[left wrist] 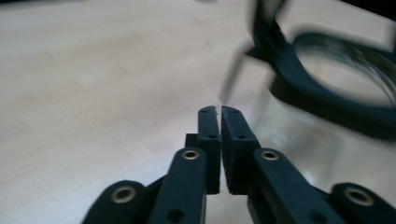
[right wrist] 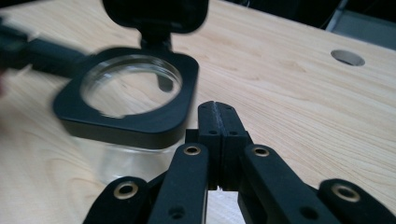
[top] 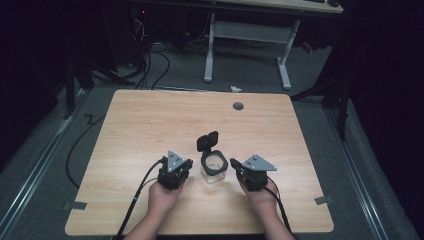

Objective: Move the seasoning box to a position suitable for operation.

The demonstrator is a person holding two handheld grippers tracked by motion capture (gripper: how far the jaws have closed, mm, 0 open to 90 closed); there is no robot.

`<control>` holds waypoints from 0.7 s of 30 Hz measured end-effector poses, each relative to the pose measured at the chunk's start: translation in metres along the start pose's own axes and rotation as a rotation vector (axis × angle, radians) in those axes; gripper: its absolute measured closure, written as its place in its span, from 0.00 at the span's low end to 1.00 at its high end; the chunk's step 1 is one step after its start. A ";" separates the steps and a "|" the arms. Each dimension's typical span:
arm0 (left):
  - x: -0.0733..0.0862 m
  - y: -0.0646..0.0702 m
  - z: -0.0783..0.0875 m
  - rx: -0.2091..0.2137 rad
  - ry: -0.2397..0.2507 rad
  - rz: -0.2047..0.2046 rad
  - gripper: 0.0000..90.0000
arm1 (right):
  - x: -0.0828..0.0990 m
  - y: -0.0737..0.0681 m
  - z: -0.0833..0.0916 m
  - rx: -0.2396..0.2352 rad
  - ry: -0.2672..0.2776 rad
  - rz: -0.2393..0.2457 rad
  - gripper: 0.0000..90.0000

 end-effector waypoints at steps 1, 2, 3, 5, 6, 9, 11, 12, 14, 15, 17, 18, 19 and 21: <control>-0.019 -0.009 0.002 -0.002 0.042 0.023 1.00 | -0.002 -0.004 0.007 -0.001 0.031 -0.003 1.00; -0.028 -0.011 0.003 0.008 0.059 0.029 1.00 | -0.003 -0.006 0.010 -0.010 0.044 -0.004 1.00; -0.037 -0.011 0.004 0.013 0.075 0.029 1.00 | -0.004 -0.009 0.012 -0.027 0.053 -0.002 1.00; -0.044 -0.012 0.004 0.021 0.086 0.031 1.00 | -0.004 -0.012 0.012 -0.036 0.055 0.000 1.00; -0.055 -0.009 0.004 0.037 0.103 0.026 1.00 | -0.005 -0.017 0.012 -0.046 0.055 0.012 1.00; -0.061 -0.005 0.006 0.054 0.119 0.019 1.00 | -0.004 -0.020 0.009 -0.050 0.048 0.022 1.00; -0.059 0.003 0.007 0.068 0.118 0.006 1.00 | -0.002 -0.020 0.008 -0.051 0.046 0.020 1.00; -0.058 0.003 0.007 0.071 0.118 0.005 1.00 | -0.001 -0.020 0.008 -0.053 0.051 0.017 1.00; -0.055 0.005 0.007 0.081 0.118 0.010 1.00 | -0.001 -0.020 0.008 -0.051 0.054 0.017 1.00; -0.053 0.005 0.007 0.085 0.119 0.007 1.00 | -0.001 -0.020 0.008 -0.050 0.055 0.017 1.00; -0.052 0.007 0.007 0.087 0.120 0.005 1.00 | -0.001 -0.020 0.008 -0.047 0.056 0.021 1.00; -0.051 0.010 0.008 0.092 0.122 0.000 1.00 | 0.000 -0.020 0.008 -0.047 0.055 0.018 1.00; -0.051 0.010 0.008 0.092 0.122 0.000 1.00 | 0.000 -0.020 0.008 -0.047 0.055 0.018 1.00; -0.050 0.015 0.009 0.101 0.125 -0.013 1.00 | 0.000 -0.021 0.008 -0.043 0.058 0.019 1.00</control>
Point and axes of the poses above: each handheld gripper's, and its own axes: z roughly backward along the jaws, x roughly out of its underside, y roughly to its right, the point moved 2 cm from there along -z, roughly forward along the jaws, and after that the axes turned 11 degrees about -y, right-handed, at the moved point
